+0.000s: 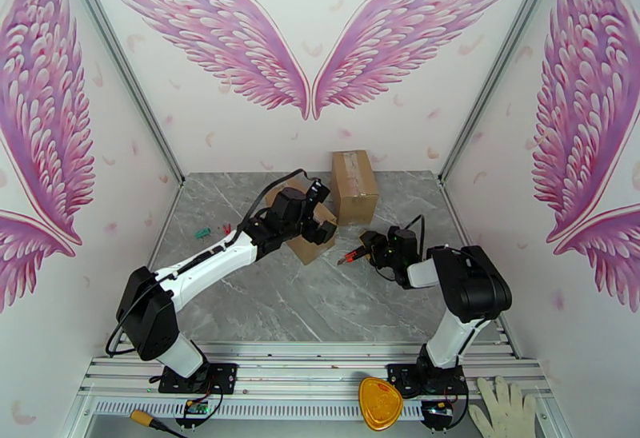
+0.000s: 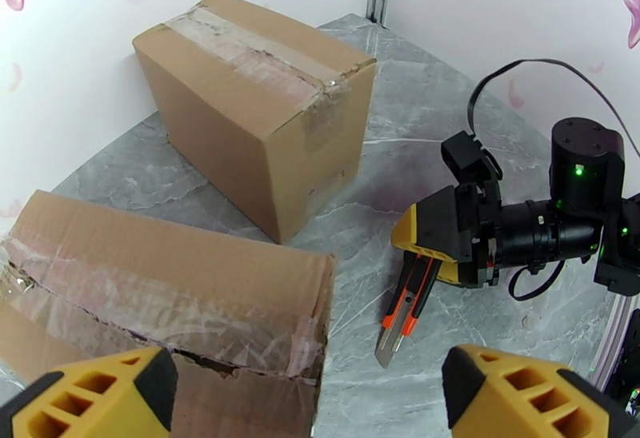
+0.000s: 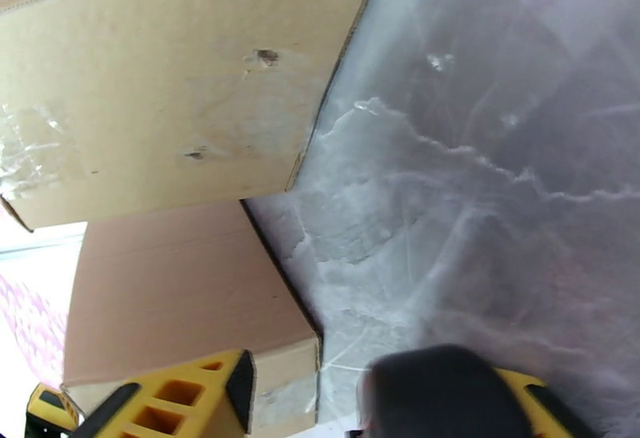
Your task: Unpack the express box
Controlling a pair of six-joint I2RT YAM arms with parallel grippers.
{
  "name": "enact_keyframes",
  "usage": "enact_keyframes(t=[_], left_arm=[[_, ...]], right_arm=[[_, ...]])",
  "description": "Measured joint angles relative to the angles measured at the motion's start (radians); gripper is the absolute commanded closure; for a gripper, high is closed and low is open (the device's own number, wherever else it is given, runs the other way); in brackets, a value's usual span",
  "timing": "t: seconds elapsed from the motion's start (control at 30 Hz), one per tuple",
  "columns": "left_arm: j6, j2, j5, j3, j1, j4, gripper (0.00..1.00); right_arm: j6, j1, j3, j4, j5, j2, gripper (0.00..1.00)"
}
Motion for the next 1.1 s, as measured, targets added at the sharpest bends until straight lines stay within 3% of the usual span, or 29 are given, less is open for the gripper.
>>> enact_keyframes(t=[0.2,0.33,0.7,0.9,1.1], left_arm=[[0.000,0.002,-0.018,0.000,0.000,-0.006,0.06],[0.000,0.002,-0.032,0.000,0.003,-0.012,0.06],[-0.030,0.001,-0.077,0.000,0.030,-0.016,0.06],[-0.105,-0.040,-0.103,-0.006,0.072,-0.021,0.05],[-0.216,-0.121,-0.114,-0.026,0.154,-0.036,0.05]], right_arm=[[0.013,0.007,0.008,-0.062,0.032,-0.039,0.20],[0.023,0.007,0.003,-0.160,0.074,-0.108,0.01],[-0.024,0.006,-0.027,-0.472,0.204,-0.300,0.01],[-0.115,0.006,-0.042,-0.736,0.355,-0.491,0.01],[-0.276,0.012,0.001,-0.841,0.412,-0.610,0.00]])
